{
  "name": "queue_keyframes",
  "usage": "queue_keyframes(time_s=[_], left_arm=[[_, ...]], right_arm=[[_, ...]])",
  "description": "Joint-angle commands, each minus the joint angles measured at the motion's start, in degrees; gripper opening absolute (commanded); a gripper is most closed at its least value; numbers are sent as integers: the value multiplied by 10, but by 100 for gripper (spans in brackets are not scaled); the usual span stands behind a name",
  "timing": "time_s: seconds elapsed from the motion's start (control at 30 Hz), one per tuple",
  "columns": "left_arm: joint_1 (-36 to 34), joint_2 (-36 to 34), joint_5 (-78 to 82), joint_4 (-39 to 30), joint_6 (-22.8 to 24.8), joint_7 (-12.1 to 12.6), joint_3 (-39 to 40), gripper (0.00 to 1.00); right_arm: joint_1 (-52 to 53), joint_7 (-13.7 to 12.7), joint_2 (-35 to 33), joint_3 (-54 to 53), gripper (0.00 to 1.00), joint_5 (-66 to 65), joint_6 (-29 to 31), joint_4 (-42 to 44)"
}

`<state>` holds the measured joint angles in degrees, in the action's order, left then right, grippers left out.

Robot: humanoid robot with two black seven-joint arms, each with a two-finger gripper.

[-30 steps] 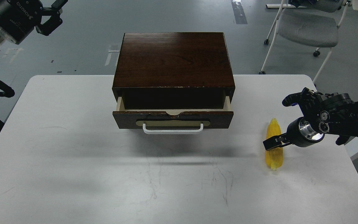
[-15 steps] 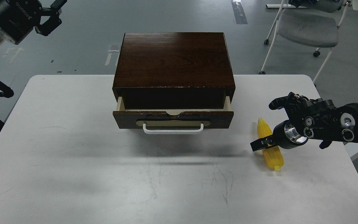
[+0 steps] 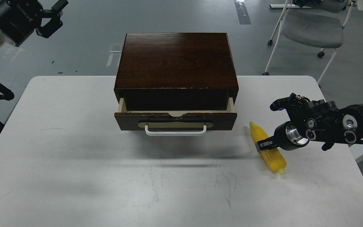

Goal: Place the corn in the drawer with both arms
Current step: 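Lift the corn with the right gripper and carry it over the drawer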

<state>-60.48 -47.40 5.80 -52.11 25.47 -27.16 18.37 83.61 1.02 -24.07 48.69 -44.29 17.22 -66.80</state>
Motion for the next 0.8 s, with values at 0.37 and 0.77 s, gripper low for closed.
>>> queue_keyframes(time_s=[0.37,0.77], left_arm=[[-2,2,4,1,0,1,0,98],[-5,2,6,1,-2,5,0,98]], right_arm=[[131,62,-85,-4,0,-56,51,-4],[345,177,-60,-6,0,-183,49,-4]])
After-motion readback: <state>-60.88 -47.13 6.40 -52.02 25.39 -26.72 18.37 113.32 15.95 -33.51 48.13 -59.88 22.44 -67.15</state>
